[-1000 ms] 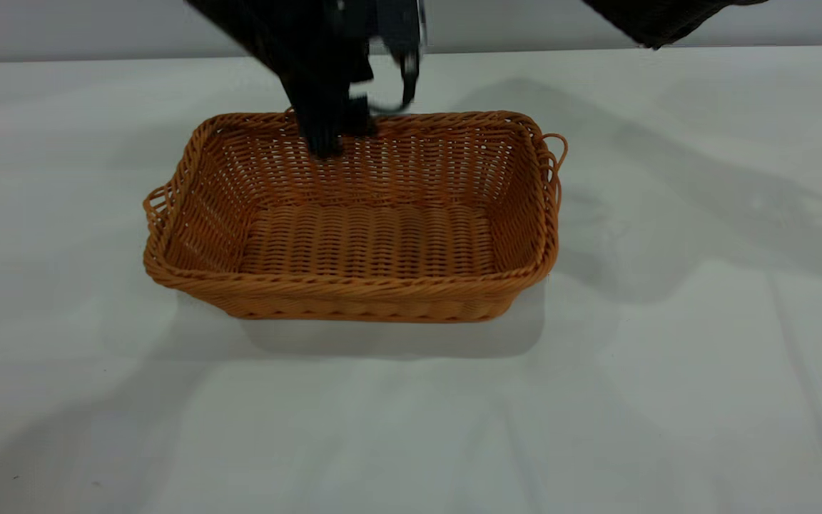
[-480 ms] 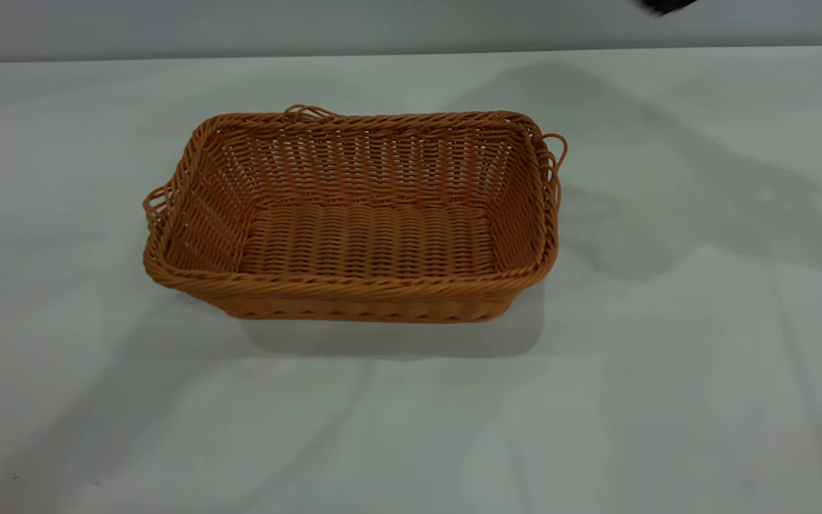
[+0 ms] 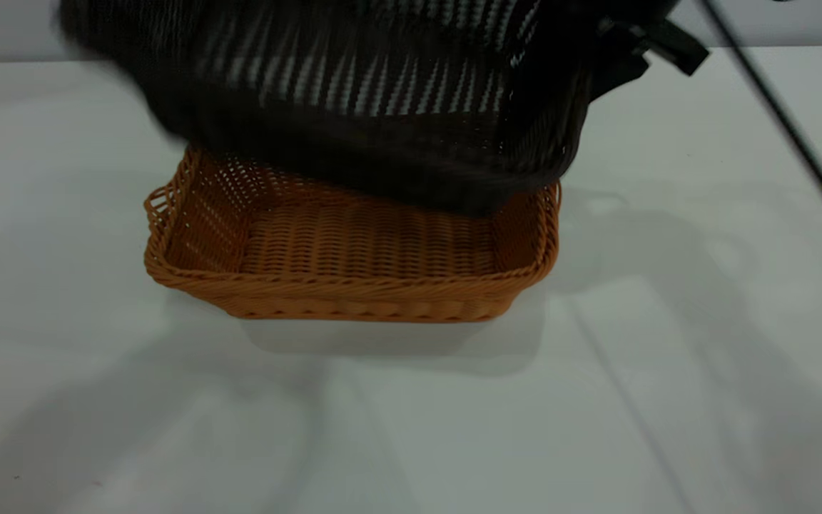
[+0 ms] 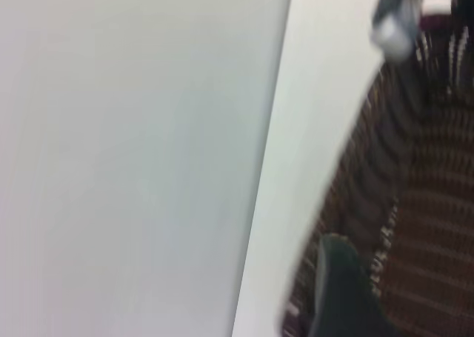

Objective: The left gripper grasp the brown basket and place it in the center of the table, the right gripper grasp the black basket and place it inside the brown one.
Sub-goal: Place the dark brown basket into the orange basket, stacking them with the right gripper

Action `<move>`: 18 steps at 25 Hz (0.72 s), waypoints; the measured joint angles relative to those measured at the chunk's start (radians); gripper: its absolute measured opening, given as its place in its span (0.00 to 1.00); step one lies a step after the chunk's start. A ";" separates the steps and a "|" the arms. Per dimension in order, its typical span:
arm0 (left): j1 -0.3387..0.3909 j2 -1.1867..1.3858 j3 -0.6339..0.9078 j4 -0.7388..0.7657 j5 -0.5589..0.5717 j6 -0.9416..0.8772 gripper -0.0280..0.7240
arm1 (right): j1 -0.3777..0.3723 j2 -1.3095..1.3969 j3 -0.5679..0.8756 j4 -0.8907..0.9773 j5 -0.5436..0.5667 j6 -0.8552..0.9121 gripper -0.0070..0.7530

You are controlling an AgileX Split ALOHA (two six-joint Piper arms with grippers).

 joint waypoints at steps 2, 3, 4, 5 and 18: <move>0.000 -0.007 0.000 0.000 0.008 -0.017 0.53 | 0.018 0.049 -0.050 -0.056 0.032 0.037 0.18; 0.000 -0.007 0.000 0.000 0.012 -0.024 0.53 | 0.023 0.074 -0.071 -0.068 0.046 0.044 0.18; 0.000 -0.007 0.000 0.000 0.014 -0.030 0.53 | 0.025 0.097 -0.086 -0.077 0.054 0.049 0.18; 0.000 -0.007 0.000 0.000 0.019 -0.037 0.53 | 0.025 0.117 -0.094 -0.080 0.058 0.058 0.18; 0.000 -0.007 0.001 0.003 0.056 -0.050 0.53 | 0.036 0.177 -0.111 -0.115 0.047 0.085 0.33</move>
